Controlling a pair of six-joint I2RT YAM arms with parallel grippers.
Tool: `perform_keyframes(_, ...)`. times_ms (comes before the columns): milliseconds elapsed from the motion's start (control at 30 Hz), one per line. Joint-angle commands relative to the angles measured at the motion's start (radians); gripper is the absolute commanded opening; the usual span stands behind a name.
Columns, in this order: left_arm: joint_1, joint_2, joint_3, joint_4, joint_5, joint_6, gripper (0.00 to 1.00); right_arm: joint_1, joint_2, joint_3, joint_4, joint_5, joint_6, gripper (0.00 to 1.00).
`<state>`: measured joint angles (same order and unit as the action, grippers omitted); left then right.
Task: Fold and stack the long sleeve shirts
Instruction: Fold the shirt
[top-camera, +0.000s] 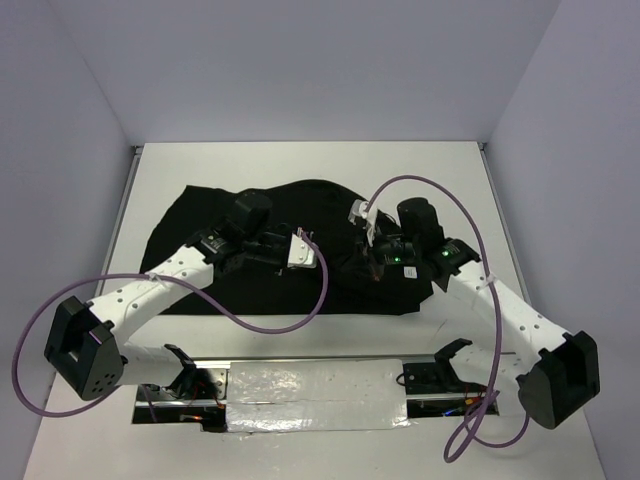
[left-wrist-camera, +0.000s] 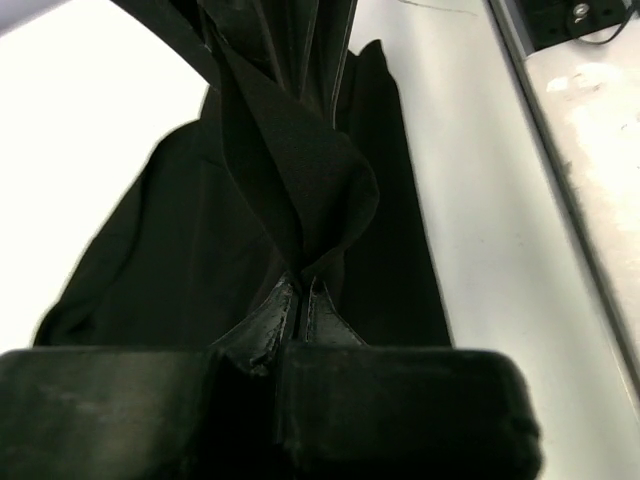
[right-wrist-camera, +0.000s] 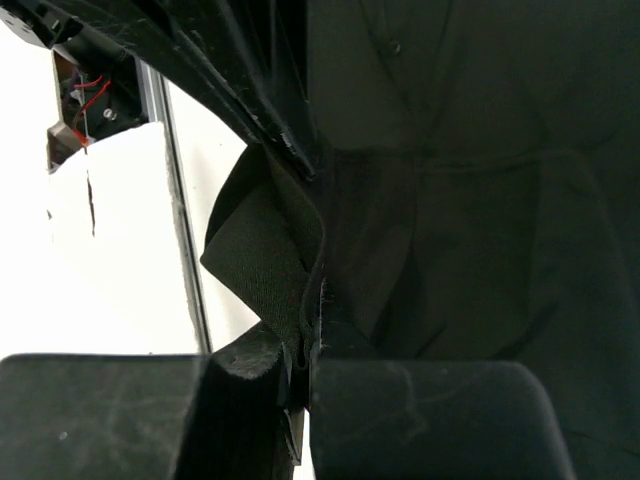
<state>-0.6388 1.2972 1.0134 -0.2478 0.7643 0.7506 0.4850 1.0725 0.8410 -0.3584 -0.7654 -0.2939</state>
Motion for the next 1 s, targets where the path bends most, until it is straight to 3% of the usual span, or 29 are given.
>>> perform_keyframes(0,0.030,-0.036,-0.039,-0.004,-0.054,-0.115,0.00,-0.011,0.024,-0.052,-0.093,0.047,0.058,0.00)
perform_keyframes(233,0.057,0.039,-0.065,0.169,-0.079,-0.333,0.02,-0.014,0.089,-0.091,0.016,0.094,0.203,0.00)
perform_keyframes(367,0.083,0.103,-0.094,0.254,-0.134,-0.434,0.16,-0.034,0.150,-0.102,0.053,0.187,0.251,0.00)
perform_keyframes(667,0.093,0.266,-0.070,0.456,-0.299,-0.514,0.27,-0.135,0.404,-0.030,0.046,0.232,0.282,0.03)
perform_keyframes(967,0.096,0.375,-0.009,0.550,-0.398,-0.505,0.35,-0.171,0.498,0.049,0.024,0.262,0.291,0.06)
